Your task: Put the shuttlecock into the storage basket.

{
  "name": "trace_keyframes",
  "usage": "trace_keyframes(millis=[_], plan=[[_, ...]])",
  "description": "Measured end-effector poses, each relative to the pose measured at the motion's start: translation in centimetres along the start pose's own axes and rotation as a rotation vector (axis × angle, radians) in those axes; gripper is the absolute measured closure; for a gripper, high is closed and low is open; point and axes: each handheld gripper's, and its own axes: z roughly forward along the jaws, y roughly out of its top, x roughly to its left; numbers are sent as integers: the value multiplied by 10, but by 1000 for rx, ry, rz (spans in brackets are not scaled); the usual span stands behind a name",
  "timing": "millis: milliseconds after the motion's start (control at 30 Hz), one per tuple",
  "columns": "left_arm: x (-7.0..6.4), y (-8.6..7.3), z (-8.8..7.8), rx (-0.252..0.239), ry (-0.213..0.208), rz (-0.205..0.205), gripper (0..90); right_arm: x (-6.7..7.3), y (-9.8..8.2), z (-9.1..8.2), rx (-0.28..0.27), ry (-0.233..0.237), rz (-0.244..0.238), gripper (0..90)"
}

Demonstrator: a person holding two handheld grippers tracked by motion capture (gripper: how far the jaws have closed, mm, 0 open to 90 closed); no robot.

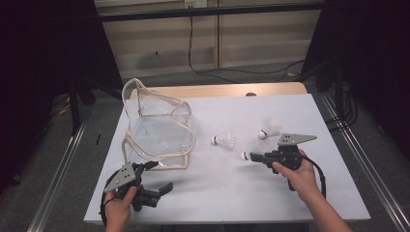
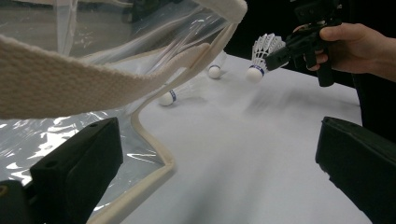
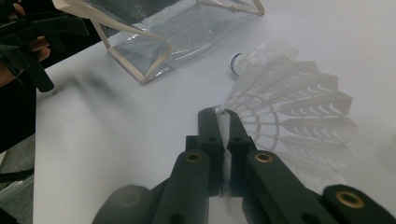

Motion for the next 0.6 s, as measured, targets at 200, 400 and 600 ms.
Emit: trace_keyframes(millis=[200, 400, 600], plan=[[0, 0, 0, 8, 3, 2, 8, -3, 1, 1, -3, -12, 9, 892], [0, -1, -2, 5, 1, 1, 8, -6, 6, 2, -1, -18, 5, 892], [-1, -2, -4, 7, 5, 0, 8, -6, 13, 3, -8, -22, -6, 892]])
